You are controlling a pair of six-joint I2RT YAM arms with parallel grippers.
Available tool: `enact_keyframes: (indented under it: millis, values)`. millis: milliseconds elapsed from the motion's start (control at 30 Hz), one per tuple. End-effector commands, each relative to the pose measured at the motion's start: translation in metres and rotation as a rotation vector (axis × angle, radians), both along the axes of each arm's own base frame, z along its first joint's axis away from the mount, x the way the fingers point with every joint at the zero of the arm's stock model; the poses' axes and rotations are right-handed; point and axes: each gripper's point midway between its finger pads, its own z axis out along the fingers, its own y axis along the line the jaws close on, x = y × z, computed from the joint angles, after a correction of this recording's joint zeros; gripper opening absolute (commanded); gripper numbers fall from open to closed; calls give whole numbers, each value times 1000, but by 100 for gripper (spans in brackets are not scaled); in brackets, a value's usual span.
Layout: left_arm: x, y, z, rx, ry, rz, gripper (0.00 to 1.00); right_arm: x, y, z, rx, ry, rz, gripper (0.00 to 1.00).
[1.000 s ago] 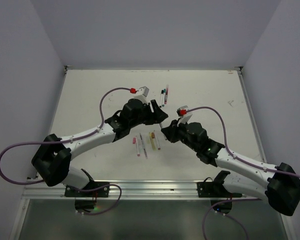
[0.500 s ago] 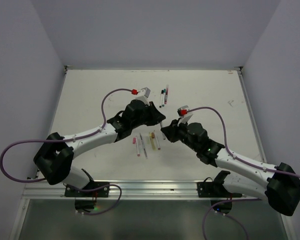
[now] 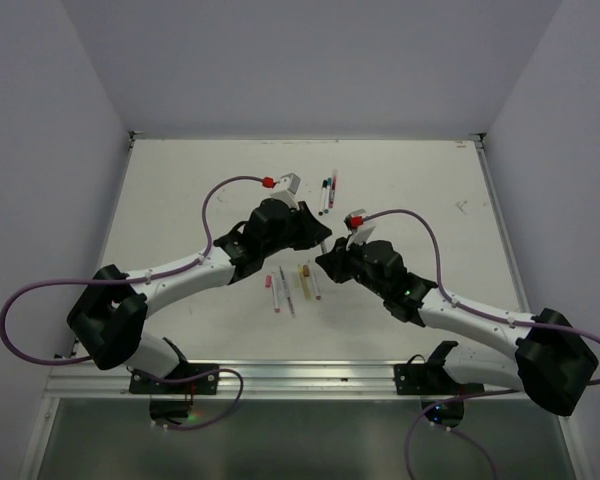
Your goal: Open the pen caps
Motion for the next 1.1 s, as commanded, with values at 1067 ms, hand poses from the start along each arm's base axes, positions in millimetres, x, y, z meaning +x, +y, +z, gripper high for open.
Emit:
enact_keyframes:
  millis: [1067]
  values:
    - [146,113,146,-284,-236,533,0,-41,-31,-43,-100,0,95,0]
